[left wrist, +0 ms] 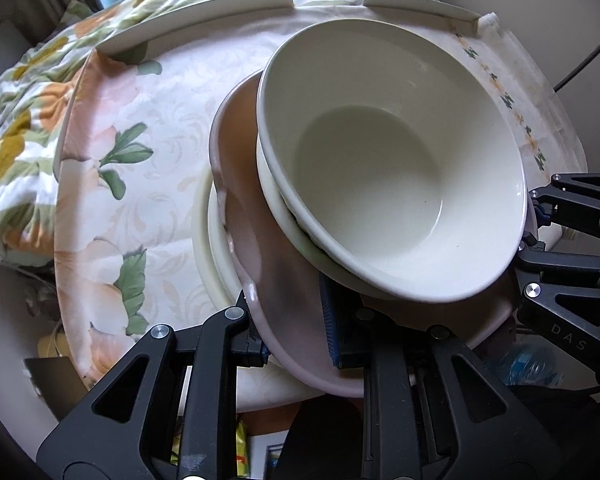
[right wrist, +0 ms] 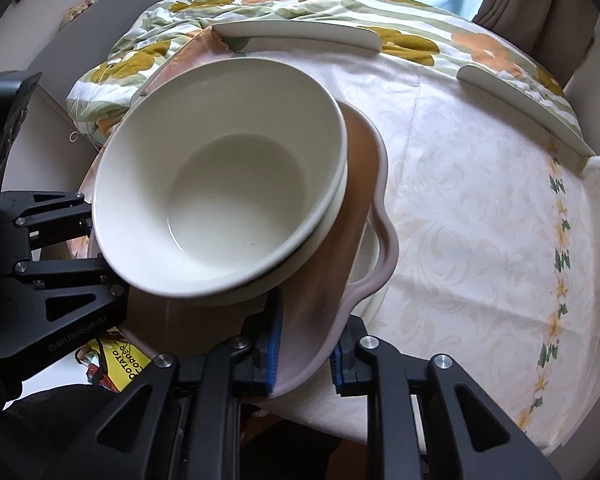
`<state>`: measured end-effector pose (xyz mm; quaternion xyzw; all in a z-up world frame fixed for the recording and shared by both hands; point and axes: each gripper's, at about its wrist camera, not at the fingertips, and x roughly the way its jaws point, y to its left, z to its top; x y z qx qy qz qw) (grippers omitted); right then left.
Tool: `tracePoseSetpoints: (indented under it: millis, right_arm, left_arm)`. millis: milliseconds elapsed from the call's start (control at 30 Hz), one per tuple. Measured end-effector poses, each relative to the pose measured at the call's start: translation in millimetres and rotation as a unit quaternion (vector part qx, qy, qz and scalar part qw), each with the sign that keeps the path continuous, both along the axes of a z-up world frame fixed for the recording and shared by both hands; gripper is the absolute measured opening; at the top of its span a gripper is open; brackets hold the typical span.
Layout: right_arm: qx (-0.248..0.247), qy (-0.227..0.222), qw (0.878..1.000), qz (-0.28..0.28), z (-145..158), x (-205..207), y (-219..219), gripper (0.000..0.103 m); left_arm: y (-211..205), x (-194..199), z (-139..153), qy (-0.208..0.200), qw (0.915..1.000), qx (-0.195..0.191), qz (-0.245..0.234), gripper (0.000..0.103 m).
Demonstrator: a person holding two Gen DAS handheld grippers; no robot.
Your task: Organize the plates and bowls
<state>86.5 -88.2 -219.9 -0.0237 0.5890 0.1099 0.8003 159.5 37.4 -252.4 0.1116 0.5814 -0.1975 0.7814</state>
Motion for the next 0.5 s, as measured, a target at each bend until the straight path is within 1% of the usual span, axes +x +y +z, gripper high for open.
tracePoseSetpoints:
  millis: [133, 367, 500]
  right_arm:
    - [0.004, 0.003, 1.0, -0.014, -0.4, -0.3, -1.2, 0.019]
    - [0.02, 0.02, 0.999, -0.045, 2.0, 1.1, -4.3, 0.019]
    - [0.031, 0.025, 0.997, -0.066, 5.4, -1.6, -6.2, 0.019]
  left_arm:
    - [0.0, 1.2, 0.8, 0.007, 1.0, 0.004, 0.001, 0.018]
    - [7.3, 6.9, 4.0, 0.05, 0.9984, -0.015, 0.022, 0.018]
    - [9.5, 4.1, 12.2, 0.053, 0.998, -0.012, 0.032, 0.018]
